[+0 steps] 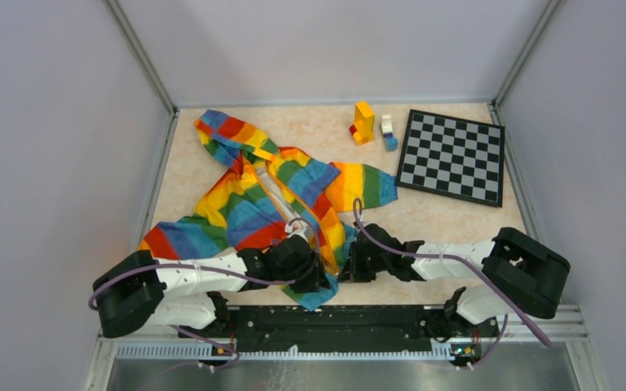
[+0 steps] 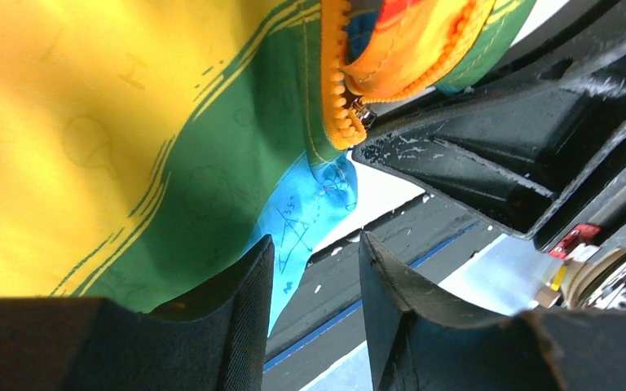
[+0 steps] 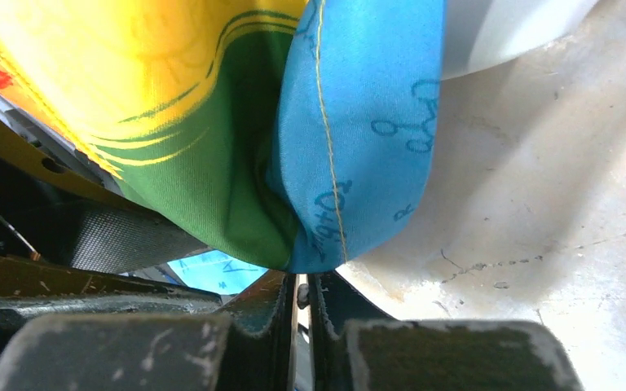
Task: Zip up the jacket
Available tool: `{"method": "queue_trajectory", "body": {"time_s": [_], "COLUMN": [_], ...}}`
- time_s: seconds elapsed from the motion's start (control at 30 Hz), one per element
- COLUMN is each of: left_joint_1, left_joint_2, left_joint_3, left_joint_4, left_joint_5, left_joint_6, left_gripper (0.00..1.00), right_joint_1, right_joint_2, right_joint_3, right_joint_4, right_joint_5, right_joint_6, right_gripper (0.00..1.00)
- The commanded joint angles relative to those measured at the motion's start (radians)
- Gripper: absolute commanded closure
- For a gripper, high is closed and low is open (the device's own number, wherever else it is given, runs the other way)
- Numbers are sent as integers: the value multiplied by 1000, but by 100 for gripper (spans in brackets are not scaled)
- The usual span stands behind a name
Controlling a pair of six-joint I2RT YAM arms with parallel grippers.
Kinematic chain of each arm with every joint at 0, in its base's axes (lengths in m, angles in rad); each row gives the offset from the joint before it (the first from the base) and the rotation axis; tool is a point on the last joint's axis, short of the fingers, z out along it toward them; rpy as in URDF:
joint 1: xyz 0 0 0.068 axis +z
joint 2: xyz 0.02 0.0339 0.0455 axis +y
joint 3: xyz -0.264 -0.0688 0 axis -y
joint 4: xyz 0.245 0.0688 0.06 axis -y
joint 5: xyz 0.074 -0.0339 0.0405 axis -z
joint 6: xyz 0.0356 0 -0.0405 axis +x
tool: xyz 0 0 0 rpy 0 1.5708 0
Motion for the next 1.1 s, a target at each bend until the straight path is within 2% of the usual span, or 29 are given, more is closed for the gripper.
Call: {"method": "queue_trajectory", "body": {"time_s": [0.0,0.23,0.47,0.87,0.9,1.0,1.07], "left_joint_1": [31,86,87,84,84,84,83], "left_joint_2": [-4,7,62,105,101,89,82], "left_joint_3": [8,-53,-31,-44,-47,-52,-62], "left_joint_4": [53,234,221,231,232,227,248], "left_joint_5": [-9,59,61,20,16,-10,-19], "left_joint_6": [-48,-83,-64,-46,-42,-12,3], "left_gripper": [53,57,56,67,68,85,90], "right_joint_1": [14,15,14,13,14,8,-7], "right_joint_2": [-15,-46,-59,-84,-77,-56,-39], "right_joint_3": [42,47,47,58,64,76,78], "right_joint_4": [-52,-51,-17,40,41,56,84], "right_joint_5": [50,40,17,-35,-41,-63,-89], "right_joint_6": [-13,-15,-7,35,37,52,69], "right_gripper": [98,100,100,100,100,100,100]}}
